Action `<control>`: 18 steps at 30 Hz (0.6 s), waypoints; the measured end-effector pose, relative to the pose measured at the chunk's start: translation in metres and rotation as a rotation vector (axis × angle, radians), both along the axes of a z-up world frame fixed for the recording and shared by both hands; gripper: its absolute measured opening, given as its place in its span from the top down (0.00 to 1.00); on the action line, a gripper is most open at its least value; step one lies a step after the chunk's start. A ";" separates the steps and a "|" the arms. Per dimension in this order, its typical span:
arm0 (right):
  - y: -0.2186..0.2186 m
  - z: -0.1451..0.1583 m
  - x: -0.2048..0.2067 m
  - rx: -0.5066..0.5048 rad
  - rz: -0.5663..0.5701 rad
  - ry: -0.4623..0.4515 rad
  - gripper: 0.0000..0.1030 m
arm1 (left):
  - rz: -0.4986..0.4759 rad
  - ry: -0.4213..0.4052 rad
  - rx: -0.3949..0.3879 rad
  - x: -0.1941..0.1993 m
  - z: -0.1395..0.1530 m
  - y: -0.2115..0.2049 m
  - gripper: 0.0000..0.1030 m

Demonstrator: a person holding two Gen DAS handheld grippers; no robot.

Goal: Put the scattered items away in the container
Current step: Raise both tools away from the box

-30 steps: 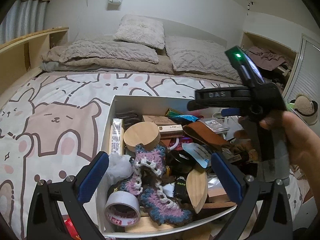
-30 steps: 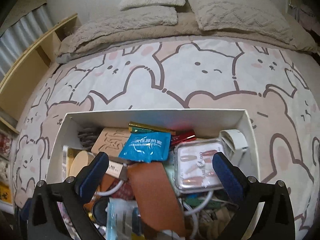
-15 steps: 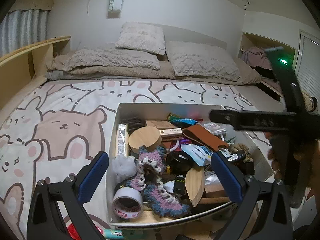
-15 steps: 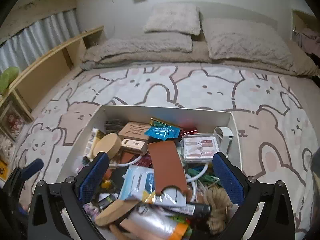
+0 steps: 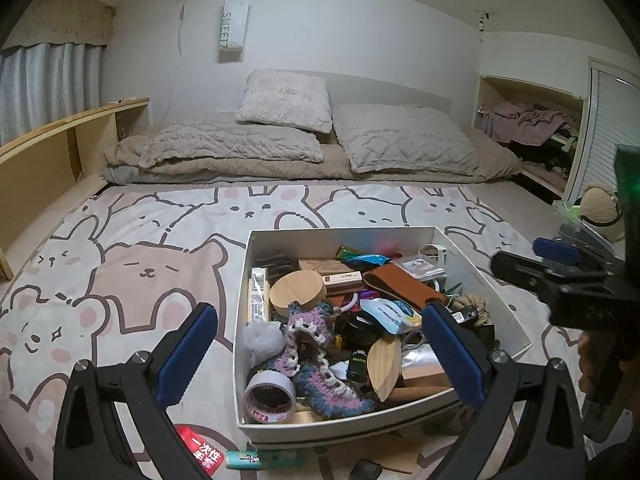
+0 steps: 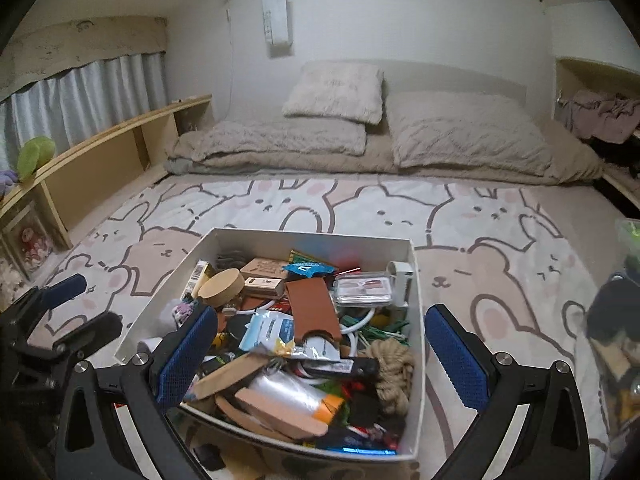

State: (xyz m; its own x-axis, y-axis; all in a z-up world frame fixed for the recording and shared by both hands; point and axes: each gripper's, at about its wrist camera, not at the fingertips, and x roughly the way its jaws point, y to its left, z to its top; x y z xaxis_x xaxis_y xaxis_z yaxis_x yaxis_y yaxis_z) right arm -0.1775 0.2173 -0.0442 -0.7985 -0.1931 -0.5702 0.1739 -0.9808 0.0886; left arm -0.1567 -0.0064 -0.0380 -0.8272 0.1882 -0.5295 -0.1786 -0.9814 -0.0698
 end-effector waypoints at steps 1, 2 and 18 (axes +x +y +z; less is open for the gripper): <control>0.001 0.001 0.006 0.000 -0.003 0.011 0.00 | -0.003 0.001 -0.001 0.002 0.001 0.000 0.00; 0.002 0.003 0.011 0.000 -0.006 0.021 0.00 | -0.007 0.003 0.000 0.005 0.003 0.000 0.00; -0.004 0.019 0.076 -0.029 0.009 0.138 0.00 | -0.034 0.050 0.036 0.042 0.022 0.001 0.00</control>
